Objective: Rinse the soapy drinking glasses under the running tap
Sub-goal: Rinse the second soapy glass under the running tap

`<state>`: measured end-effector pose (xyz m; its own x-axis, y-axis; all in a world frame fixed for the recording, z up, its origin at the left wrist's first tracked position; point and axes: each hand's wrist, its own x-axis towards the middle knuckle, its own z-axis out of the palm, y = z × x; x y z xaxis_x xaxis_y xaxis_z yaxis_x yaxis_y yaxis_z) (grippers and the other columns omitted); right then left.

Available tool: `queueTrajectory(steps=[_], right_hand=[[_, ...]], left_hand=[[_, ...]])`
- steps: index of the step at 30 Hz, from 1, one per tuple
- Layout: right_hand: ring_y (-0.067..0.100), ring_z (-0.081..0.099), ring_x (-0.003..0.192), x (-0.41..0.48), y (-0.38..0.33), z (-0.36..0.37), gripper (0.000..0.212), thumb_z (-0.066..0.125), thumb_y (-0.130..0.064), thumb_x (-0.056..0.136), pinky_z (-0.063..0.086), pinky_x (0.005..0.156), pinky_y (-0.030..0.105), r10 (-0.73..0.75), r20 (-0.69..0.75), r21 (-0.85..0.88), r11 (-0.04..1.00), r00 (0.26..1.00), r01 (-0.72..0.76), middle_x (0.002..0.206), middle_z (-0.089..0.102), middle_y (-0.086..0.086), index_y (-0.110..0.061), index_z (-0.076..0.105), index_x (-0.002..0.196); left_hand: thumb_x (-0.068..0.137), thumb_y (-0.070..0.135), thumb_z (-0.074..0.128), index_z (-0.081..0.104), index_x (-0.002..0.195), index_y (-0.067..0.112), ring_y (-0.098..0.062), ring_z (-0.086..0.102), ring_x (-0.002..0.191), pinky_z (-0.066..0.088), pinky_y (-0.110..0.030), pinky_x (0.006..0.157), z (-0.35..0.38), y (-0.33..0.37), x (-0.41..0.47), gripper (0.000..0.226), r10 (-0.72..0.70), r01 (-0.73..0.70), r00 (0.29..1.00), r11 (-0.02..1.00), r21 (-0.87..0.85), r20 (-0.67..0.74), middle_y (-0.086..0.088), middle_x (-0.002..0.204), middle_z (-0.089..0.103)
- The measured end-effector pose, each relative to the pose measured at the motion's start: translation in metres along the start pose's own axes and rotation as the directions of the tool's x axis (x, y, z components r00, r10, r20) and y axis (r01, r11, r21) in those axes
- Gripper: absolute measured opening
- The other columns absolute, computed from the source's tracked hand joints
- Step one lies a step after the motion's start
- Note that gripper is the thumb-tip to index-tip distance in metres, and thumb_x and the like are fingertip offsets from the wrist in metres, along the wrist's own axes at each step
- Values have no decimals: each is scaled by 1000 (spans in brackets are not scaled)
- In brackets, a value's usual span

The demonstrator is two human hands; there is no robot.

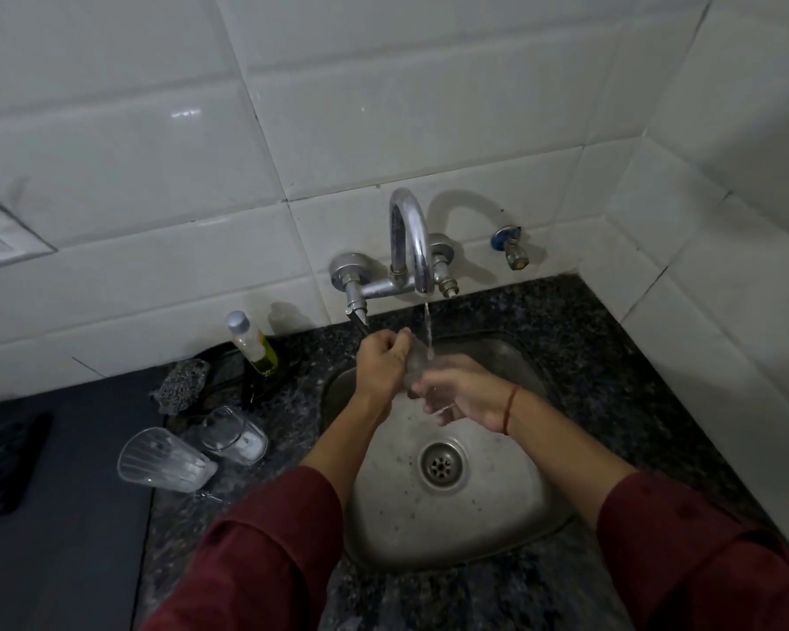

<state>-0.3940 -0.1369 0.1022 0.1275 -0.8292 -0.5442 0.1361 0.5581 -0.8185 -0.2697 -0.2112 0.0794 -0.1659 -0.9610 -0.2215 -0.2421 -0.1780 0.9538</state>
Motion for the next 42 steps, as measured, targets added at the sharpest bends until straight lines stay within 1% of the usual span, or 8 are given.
queueTrajectory(steps=[7, 12, 19, 23, 27, 32, 39, 42], right_hand=[[29, 67, 91, 5, -2, 19, 65, 78, -28, 72, 54, 73, 34, -336, -220, -876, 482, 916, -33, 105, 69, 10, -16, 52, 130], [17, 56, 51, 8, -16, 13, 21, 77, -12, 71, 49, 49, 29, -36, -141, -410, 912, 989, -26, 75, 63, 7, -16, 63, 86], [14, 58, 58, 9, -23, -12, 14, 58, -24, 94, 55, 50, 23, 134, 269, 98, 981, 954, -165, 96, 68, 14, -11, 61, 100], [21, 61, 59, 17, -15, -2, 24, 70, -12, 81, 57, 59, 37, 25, 14, -225, 974, 1000, -21, 84, 64, 10, -9, 61, 103], [34, 69, 89, 33, 2, 12, 79, 78, -30, 74, 58, 75, 43, -414, -246, -904, 424, 876, -54, 102, 71, 11, -18, 38, 141], [32, 67, 75, 30, -11, 4, 26, 76, -5, 73, 53, 61, 35, -80, -125, -243, 969, 989, 47, 82, 69, 18, -7, 66, 97], [22, 69, 76, 40, 6, 9, 52, 76, -33, 67, 57, 65, 36, -449, -274, -798, 600, 851, 59, 82, 70, 3, -19, 54, 112], [20, 69, 90, 39, 12, 4, 50, 78, -23, 71, 59, 79, 40, -416, -213, -625, 754, 884, 204, 94, 70, 4, -18, 52, 114]], left_hand=[[87, 29, 79, 65, 58, 8, -12, 58, 43, 48, -20, 45, -9, 10, 4, 38, -237, 237, 960, 971, 19, 148, -5, 48, 62], [94, 22, 72, 63, 52, 11, -17, 50, 42, 44, -25, 46, -9, 2, 2, 44, -111, 133, 986, 974, -182, 123, -8, 48, 56], [97, 33, 68, 62, 56, 10, -22, 54, 47, 45, -28, 48, -7, -2, -2, 47, -43, 93, 988, 929, -359, 146, -13, 56, 59], [98, 28, 67, 64, 53, 6, -17, 55, 46, 48, -26, 51, -10, 5, 5, 50, 16, 12, 987, 985, -172, 157, -11, 51, 61], [95, 30, 68, 65, 46, 15, -18, 61, 50, 55, -34, 65, -2, 9, 18, 51, -16, 2, 993, 993, 116, 118, -9, 52, 67], [101, 10, 58, 61, 52, 6, -3, 53, 44, 45, -21, 54, -6, 11, 9, 50, 181, -201, 945, 978, 48, 271, 6, 46, 59], [103, 34, 59, 58, 42, 17, -7, 51, 40, 44, -24, 57, 1, 4, 12, 63, 212, -255, 957, 942, 219, 200, 5, 40, 55], [103, 28, 58, 60, 49, 18, -9, 56, 45, 47, -30, 59, -1, -1, 8, 55, 368, -423, 905, 824, 376, 211, 4, 47, 61]])
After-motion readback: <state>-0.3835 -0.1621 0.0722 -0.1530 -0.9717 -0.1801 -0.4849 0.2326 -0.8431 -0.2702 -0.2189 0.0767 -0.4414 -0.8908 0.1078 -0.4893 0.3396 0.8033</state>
